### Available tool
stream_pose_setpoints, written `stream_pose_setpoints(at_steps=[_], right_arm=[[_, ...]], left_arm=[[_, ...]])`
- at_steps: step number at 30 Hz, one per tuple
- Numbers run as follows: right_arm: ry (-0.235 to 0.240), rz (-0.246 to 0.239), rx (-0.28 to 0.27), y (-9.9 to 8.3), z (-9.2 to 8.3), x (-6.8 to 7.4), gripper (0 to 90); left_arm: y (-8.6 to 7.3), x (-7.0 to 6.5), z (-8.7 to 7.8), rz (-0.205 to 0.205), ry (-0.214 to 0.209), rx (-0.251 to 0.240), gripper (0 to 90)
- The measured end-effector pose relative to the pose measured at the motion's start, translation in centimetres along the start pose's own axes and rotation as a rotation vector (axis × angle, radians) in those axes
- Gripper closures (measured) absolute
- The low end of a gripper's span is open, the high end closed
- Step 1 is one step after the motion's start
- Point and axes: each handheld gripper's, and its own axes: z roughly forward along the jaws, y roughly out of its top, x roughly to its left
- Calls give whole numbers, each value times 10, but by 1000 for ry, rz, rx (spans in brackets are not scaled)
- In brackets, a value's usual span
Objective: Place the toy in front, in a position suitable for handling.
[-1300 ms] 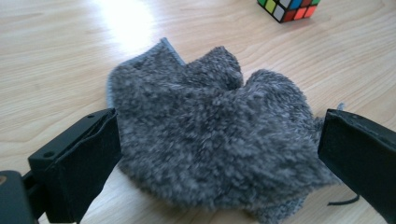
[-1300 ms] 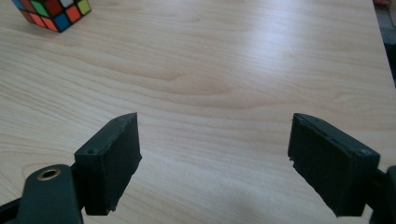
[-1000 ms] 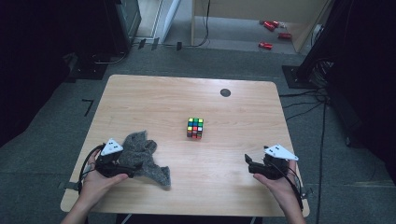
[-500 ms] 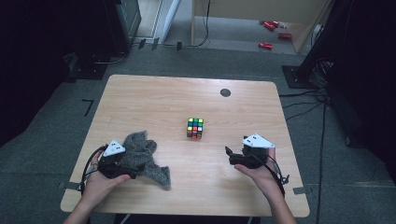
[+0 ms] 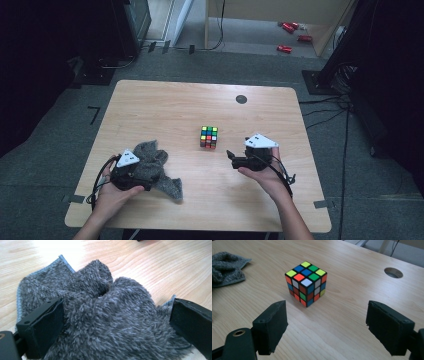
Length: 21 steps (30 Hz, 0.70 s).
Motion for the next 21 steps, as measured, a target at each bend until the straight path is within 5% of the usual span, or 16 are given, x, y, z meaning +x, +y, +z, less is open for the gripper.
stream_pose_setpoints(at_steps=[9, 21], right_arm=[[83, -66, -20, 13, 29, 8, 155], [121, -125, 27, 19, 71, 10, 156]], left_arm=[[-9, 6, 4, -6, 7, 5, 9], [-15, 9, 10, -11, 6, 28, 10]])
